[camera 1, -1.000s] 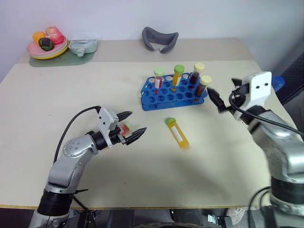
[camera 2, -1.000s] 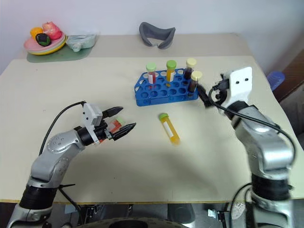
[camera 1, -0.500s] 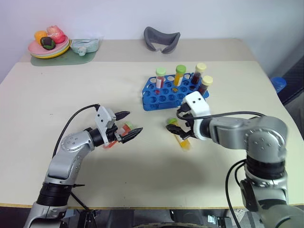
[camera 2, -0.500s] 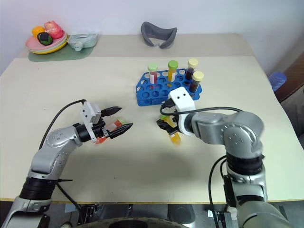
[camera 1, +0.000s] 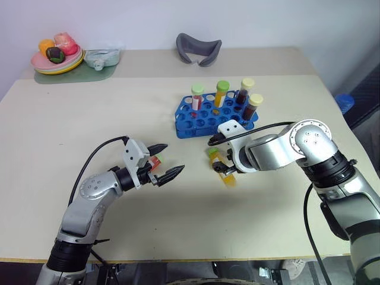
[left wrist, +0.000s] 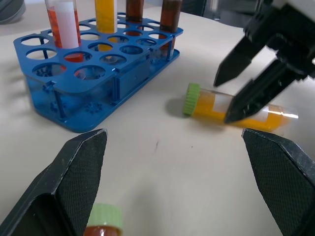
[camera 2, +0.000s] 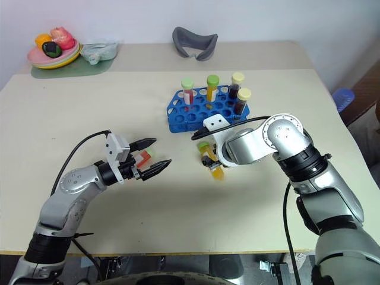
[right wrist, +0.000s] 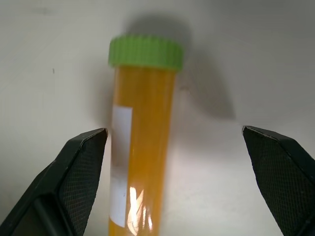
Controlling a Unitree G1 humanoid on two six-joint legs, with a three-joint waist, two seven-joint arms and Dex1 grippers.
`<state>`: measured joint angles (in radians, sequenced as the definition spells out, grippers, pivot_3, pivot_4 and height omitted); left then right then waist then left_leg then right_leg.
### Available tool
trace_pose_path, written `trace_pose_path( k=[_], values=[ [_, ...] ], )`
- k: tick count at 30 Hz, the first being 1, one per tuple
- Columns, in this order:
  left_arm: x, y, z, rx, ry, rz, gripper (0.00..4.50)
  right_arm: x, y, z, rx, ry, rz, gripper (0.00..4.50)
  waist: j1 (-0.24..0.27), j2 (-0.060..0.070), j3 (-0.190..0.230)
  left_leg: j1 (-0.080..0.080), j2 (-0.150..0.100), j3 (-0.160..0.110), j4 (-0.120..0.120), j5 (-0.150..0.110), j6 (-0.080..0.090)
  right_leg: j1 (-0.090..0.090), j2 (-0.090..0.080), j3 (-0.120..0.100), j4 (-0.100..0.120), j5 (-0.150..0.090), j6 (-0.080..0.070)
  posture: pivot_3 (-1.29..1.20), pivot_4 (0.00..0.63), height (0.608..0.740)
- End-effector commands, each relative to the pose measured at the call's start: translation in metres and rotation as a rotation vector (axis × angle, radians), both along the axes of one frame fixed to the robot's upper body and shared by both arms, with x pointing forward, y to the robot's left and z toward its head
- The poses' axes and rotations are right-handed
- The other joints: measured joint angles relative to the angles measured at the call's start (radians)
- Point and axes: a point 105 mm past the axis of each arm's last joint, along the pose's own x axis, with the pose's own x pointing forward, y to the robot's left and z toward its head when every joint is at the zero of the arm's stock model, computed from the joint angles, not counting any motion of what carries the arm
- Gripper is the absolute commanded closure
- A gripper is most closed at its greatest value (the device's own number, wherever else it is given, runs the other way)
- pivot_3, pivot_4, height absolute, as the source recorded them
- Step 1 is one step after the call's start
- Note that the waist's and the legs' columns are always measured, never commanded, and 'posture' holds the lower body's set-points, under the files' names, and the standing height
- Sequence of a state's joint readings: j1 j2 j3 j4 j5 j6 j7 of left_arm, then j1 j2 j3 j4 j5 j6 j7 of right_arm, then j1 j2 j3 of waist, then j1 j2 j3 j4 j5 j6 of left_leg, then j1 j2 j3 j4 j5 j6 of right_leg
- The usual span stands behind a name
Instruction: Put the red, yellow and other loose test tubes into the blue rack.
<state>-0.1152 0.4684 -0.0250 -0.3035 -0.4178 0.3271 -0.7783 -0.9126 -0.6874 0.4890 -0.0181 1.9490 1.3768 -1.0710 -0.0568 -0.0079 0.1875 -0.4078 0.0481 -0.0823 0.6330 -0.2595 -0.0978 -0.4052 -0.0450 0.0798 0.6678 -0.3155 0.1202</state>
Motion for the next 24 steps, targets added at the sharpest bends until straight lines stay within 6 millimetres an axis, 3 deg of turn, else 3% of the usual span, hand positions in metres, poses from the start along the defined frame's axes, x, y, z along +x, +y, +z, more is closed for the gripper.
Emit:
trace_pose_path(
  k=[1, 10, 13, 19, 24],
  values=[
    [-0.004, -0.006, 0.007, -0.016, -0.027, -0.016, 0.0, 0.003, 0.004, 0.007, 0.002, -0.012, 0.001, 0.03, 0.0, 0.0, 0.0, 0.0, 0.0, 0.0, 0.0, 0.0, 0.0, 0.0, 0.0, 0.0, 0.0, 0.0, 0.0, 0.0, 0.15, 0.74],
    [-0.006, -0.006, 0.003, -0.023, -0.026, -0.008, 0.0, 0.009, 0.004, 0.002, -0.009, -0.005, -0.061, 0.03, -0.008, 0.0, 0.0, 0.0, 0.0, 0.0, 0.0, 0.0, 0.0, 0.0, 0.0, 0.0, 0.0, 0.0, 0.0, 0.0, 0.15, 0.74],
    [-0.005, -0.006, 0.004, -0.023, -0.027, -0.006, 0.0, 0.009, 0.006, 0.002, -0.003, -0.005, -0.063, 0.88, -0.011, 0.0, 0.0, 0.0, 0.0, 0.0, 0.0, 0.0, 0.0, 0.0, 0.0, 0.0, 0.001, 0.0, 0.0, 0.0, 0.15, 0.74],
    [-0.004, -0.012, 0.011, -0.027, -0.035, -0.011, 0.0, 0.008, 0.009, 0.003, 0.02, -0.012, -0.066, 3.68, -0.011, 0.0, 0.0, 0.0, 0.0, 0.0, 0.0, 0.0, 0.0, 0.0, 0.0, 0.0, 0.001, 0.0, 0.0, 0.0, 0.15, 0.74],
    [-0.003, -0.014, 0.015, -0.027, -0.034, -0.013, 0.0, 0.01, 0.009, 0.012, 0.043, -0.05, -0.077, 3.68, -0.012, 0.0, 0.0, 0.0, 0.0, 0.0, 0.0, 0.0, 0.0, 0.0, 0.0, 0.0, 0.001, 0.0, 0.0, 0.0, 0.15, 0.74]
  ],
)
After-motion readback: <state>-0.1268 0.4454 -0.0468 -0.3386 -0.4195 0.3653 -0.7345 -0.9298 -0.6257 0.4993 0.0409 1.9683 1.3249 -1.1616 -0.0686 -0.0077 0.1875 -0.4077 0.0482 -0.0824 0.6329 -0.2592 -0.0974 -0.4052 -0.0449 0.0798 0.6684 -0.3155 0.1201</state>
